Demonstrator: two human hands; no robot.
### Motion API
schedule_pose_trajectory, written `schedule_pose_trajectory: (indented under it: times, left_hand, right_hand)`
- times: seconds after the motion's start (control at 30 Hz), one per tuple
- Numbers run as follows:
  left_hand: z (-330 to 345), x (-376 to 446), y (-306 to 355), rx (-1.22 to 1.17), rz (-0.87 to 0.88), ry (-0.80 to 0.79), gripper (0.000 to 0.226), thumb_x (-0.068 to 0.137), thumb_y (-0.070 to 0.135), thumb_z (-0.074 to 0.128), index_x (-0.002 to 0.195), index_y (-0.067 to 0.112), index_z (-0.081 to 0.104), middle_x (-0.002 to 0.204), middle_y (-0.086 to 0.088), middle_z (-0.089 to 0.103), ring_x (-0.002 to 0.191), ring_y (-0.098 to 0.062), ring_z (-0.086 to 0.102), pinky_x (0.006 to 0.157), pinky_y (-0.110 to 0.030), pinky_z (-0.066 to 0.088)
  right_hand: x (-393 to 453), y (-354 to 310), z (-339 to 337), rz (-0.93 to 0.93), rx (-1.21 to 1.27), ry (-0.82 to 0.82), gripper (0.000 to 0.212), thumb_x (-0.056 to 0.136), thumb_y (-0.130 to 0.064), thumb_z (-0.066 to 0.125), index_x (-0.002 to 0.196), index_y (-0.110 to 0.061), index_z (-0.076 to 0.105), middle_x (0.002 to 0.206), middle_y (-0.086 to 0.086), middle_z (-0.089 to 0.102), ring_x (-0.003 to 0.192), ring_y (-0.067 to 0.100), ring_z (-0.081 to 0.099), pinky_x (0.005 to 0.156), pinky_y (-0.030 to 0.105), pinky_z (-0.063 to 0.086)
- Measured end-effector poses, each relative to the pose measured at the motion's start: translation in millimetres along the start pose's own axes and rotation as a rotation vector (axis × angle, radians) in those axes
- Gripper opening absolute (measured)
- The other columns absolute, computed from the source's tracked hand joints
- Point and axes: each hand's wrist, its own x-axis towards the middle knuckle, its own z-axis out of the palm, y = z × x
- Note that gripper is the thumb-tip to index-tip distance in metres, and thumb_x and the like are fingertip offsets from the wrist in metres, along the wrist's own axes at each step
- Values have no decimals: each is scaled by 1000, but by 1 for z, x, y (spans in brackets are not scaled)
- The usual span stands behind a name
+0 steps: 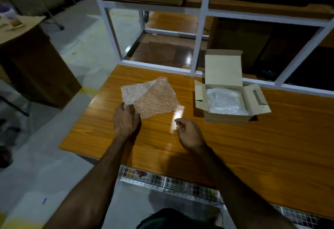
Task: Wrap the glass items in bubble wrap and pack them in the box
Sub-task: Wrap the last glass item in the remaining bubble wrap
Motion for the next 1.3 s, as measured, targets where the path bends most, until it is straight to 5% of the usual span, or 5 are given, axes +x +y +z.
schedule_pose_trajectory:
  times: [0.43,0.77,0.97,1.13,1.3]
  left_hand:
    - [1,-36,-16,-232,-110,37,31,96,31,70,125,20,73,134,-13,59,127,-37,48,104,-59,38]
    - [-5,-87,-16,-262,-58,-45,49,83,-4,67,117,30,76,140,-1,62,128,-29,48,108,-54,40]
    - [1,-102,-19,-274,-56,-126,49,69,10,78,106,41,75,134,-1,63,123,-31,56,102,-58,52]
    - [5,-144,2,-201,-32,-159,35,69,24,80,97,44,73,128,7,64,128,-23,49,106,-41,33]
    - [4,-185,58,-208,-59,-196,46,69,15,80,109,37,75,128,5,56,124,-25,41,107,-53,41]
  right_hand:
    - [72,-13,9,-205,-525,-173,40,102,-24,53,142,-27,48,156,6,38,133,30,48,103,48,51]
    - [13,18,15,35,-465,65,53,101,-38,61,149,-22,48,158,11,42,144,32,40,116,51,37]
    - [-22,29,4,55,-502,69,51,99,-34,61,149,-27,52,159,8,44,145,31,40,116,54,36]
    - [-59,54,-17,93,-473,121,44,100,-33,58,144,-30,58,159,2,45,146,27,39,118,51,32]
    - [-97,91,-50,108,-463,182,40,99,-33,59,139,-28,62,156,-1,49,143,24,43,116,48,34]
